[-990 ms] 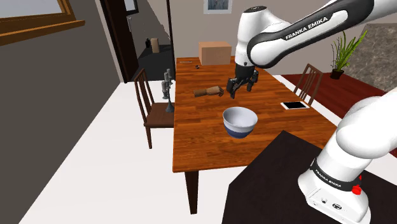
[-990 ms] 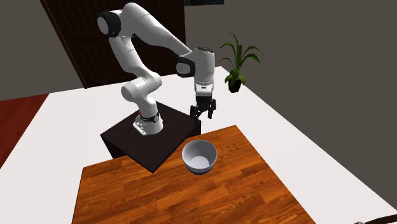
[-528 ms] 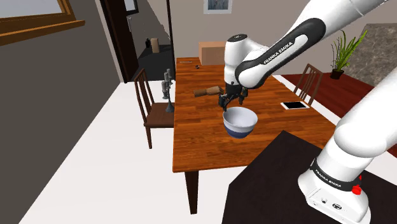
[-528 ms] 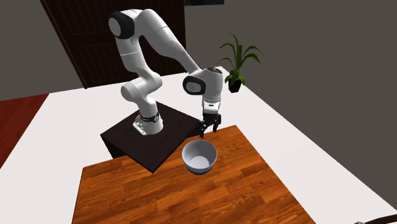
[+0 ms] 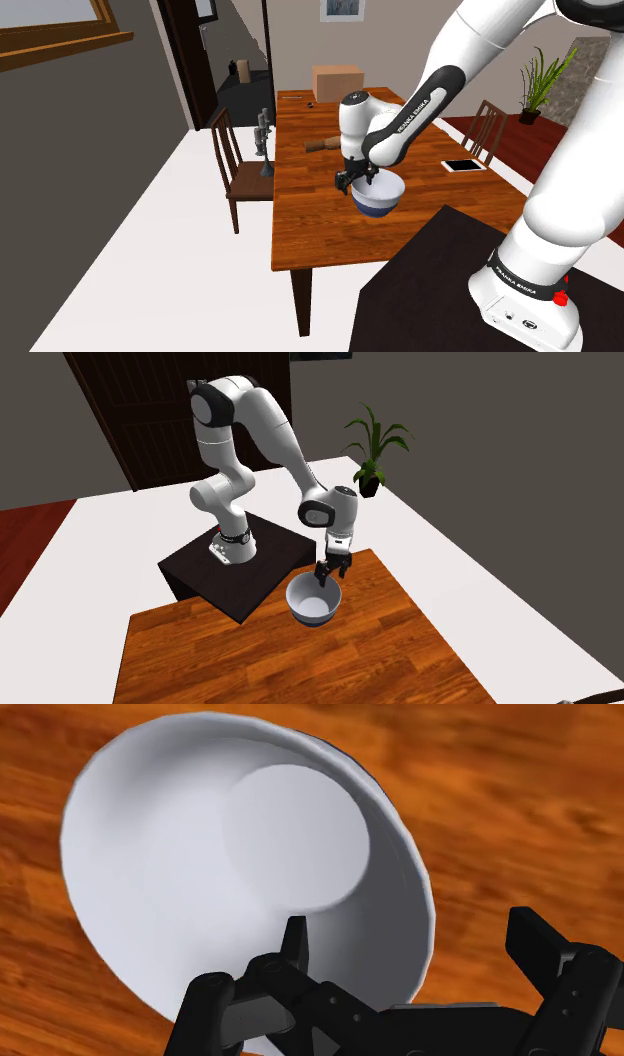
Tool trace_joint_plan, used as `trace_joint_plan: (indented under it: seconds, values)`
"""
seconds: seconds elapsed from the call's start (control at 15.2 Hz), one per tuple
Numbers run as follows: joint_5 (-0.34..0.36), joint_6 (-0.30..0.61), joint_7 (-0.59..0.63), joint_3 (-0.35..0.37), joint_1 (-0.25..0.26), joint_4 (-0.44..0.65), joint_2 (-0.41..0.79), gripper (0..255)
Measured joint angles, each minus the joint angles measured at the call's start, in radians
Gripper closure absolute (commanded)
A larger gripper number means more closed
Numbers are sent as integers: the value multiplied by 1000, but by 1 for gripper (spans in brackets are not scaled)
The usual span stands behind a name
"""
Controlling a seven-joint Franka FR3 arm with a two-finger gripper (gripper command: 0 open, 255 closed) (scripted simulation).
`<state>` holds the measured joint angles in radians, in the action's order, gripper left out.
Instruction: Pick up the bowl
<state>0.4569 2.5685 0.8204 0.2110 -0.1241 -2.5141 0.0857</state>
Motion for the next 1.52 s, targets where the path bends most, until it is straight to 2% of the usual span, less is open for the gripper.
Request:
trace_joint_plan:
  seconds: [0.4,0.46,1.12,1.52]
  values:
    - [83,59,73,-21,7,11,83,0]
    - [86,61,75,-22,7,12,86,255]
    - [89,64,77,-23,7,13,88,255]
    - [14,8,13,-1,0,6,18,255]
